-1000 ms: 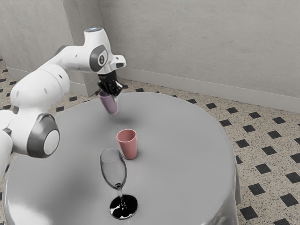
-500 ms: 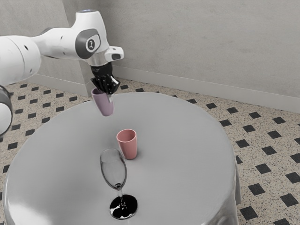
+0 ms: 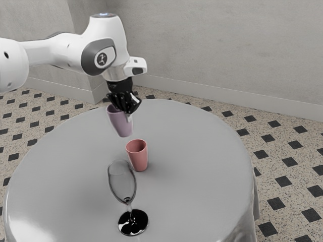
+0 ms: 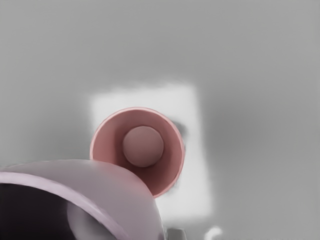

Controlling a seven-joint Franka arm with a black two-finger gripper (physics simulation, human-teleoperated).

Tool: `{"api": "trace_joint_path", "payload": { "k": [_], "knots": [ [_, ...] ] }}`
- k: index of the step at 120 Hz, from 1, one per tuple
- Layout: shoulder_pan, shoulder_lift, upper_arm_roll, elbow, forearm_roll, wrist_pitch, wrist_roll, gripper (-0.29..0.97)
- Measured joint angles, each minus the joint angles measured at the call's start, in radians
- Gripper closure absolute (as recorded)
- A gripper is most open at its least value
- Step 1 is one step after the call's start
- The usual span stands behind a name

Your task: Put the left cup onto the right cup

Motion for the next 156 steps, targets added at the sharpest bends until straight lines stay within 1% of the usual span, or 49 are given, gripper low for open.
{"api": "trace_joint_path", "payload": {
  "k": [27,57,94,143,148,156],
  "knots": [
    [-0.023,0.002,-0.011,-0.023,0.003,0.043,-0.045,0.78],
    [-0.024,0.094,-0.011,0.012,0.014,0.076,-0.082,0.78],
    [-0.024,0.139,-0.005,0.017,0.028,0.093,-0.112,0.78],
    [-0.023,0.210,-0.002,0.033,0.027,0.129,-0.135,0.78],
    [-0.023,0.214,-0.002,0.032,0.025,0.134,-0.137,0.76],
    [-0.023,0.216,-0.002,0.029,0.020,0.143,-0.139,0.61]
  ]
}}
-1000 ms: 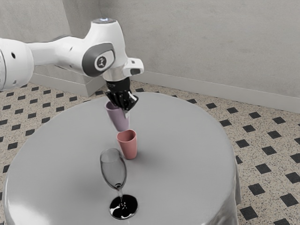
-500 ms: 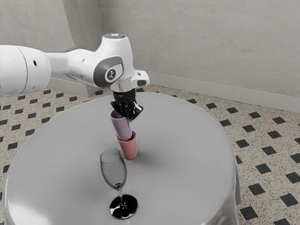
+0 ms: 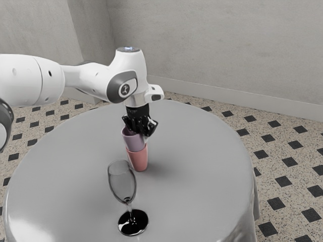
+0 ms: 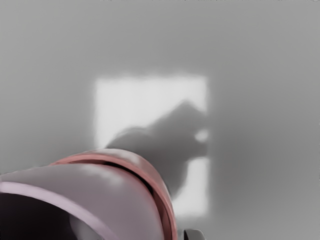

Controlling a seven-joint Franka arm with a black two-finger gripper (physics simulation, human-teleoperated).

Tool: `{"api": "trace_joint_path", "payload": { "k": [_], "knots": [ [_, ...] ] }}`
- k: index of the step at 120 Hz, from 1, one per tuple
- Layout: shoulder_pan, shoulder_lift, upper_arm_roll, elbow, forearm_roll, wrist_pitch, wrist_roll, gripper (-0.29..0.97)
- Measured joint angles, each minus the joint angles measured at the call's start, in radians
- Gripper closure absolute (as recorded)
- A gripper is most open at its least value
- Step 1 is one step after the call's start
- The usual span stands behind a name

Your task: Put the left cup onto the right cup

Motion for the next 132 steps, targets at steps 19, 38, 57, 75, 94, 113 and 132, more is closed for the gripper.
{"api": "trace_joint_path", "payload": {
  "k": [19,38,57,75,94,113,132],
  "knots": [
    [0.000,-0.020,0.000,-0.005,-0.003,0.014,-0.003,0.30],
    [-0.001,-0.113,0.000,-0.030,-0.001,0.012,-0.006,0.14],
    [-0.002,-0.198,-0.001,-0.032,0.000,-0.032,-0.005,0.07],
    [0.001,-0.241,0.041,0.026,-0.002,-0.103,0.017,0.03],
    [0.003,-0.257,0.063,0.119,0.000,-0.204,0.056,0.02],
    [0.000,-0.291,0.063,0.130,0.001,-0.278,0.085,0.01],
    [-0.001,-0.296,0.063,0.130,0.002,-0.313,0.108,0.00]
  ]
}}
